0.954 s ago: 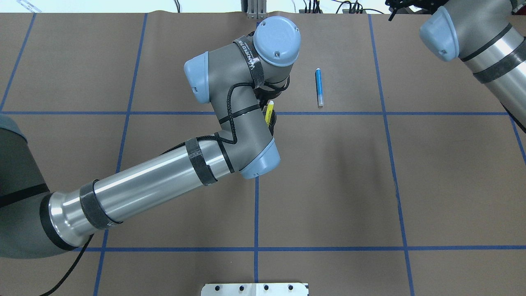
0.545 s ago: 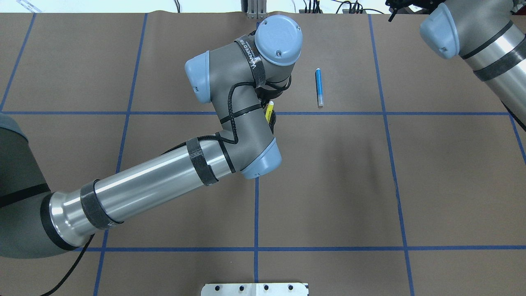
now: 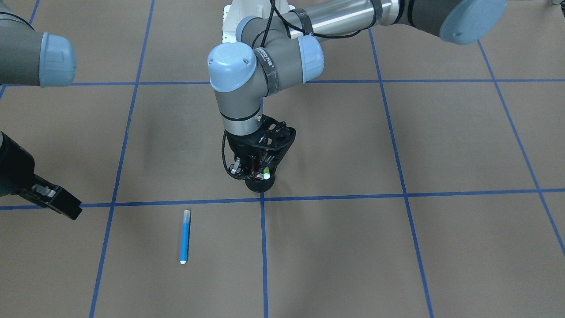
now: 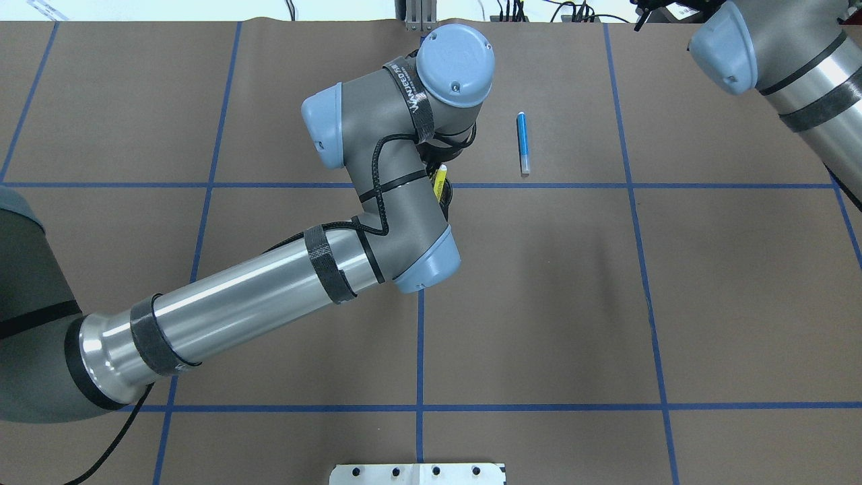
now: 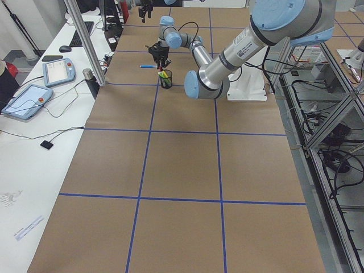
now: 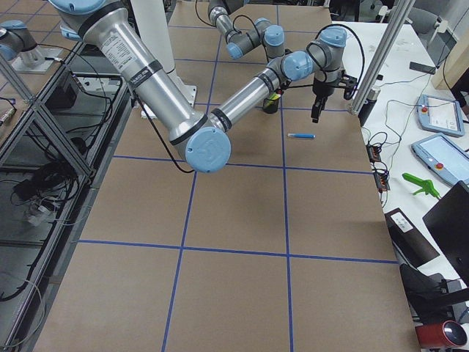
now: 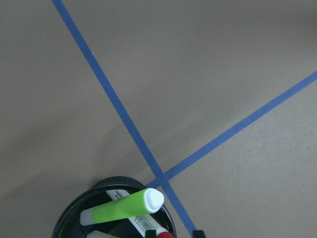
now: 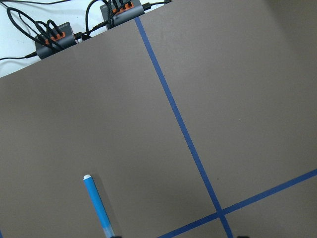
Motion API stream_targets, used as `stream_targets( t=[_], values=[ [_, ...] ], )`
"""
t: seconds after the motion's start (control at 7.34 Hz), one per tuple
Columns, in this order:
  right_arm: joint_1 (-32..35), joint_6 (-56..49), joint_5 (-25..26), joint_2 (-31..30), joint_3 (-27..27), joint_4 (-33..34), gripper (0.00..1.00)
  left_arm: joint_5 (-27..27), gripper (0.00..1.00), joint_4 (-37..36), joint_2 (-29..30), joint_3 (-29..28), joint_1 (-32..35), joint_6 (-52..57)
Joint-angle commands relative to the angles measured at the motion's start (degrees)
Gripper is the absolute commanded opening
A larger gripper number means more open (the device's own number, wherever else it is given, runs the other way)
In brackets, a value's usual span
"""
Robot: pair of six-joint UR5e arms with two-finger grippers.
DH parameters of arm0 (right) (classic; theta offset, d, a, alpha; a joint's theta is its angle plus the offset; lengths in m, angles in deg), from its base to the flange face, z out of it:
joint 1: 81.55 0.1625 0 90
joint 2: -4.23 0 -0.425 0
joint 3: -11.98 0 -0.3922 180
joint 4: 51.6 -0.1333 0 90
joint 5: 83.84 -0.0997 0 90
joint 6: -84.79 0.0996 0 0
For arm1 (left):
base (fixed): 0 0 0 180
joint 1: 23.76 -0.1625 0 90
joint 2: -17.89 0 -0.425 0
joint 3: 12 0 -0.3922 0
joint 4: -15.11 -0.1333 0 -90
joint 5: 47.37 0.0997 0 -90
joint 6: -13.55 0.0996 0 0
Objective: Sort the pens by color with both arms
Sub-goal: 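Grasp the red-capped white marker in the cup with the left gripper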
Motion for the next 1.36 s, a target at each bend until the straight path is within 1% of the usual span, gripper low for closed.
stream_targets(
  t=[0.0, 0.27, 0.41, 0.54, 0.82, 1.09, 1.23],
  values=[
    [0.2, 0.0, -0.3, -0.1, 0.7, 0.7, 0.83, -0.2, 0.00, 0.0, -1.3, 2.7, 0.1, 0.5],
    [0.2, 0.1, -0.3, -0.1, 0.7, 0.8, 0.84, -0.4, 0.00, -0.7, -3.0, 6.0, 0.1, 1.6],
    [0.3, 0.1, -0.3, -0.1, 0.7, 0.8, 0.85, -0.5, 0.00, -5.0, -3.0, 8.4, 0.1, 3.4],
    [0.3, 0.1, -0.3, -0.1, 0.7, 0.8, 0.85, -0.6, 0.00, -9.6, -3.1, 12.8, 0.1, 4.4],
    [0.5, 0.5, -0.3, -0.1, 0.7, 0.7, 0.85, -0.6, 0.00, -12.0, -3.0, 15.8, 0.1, 4.7],
    [1.0, 1.5, -0.3, -0.2, 1.4, 0.7, 0.86, -0.5, 0.00, -17.3, -2.6, 22.7, 0.1, 6.9],
    [2.0, 1.5, -0.4, -0.2, 1.7, 0.8, 0.87, 0.3, 0.00, -18.2, -2.4, 24.6, 0.1, 7.4]
  ],
)
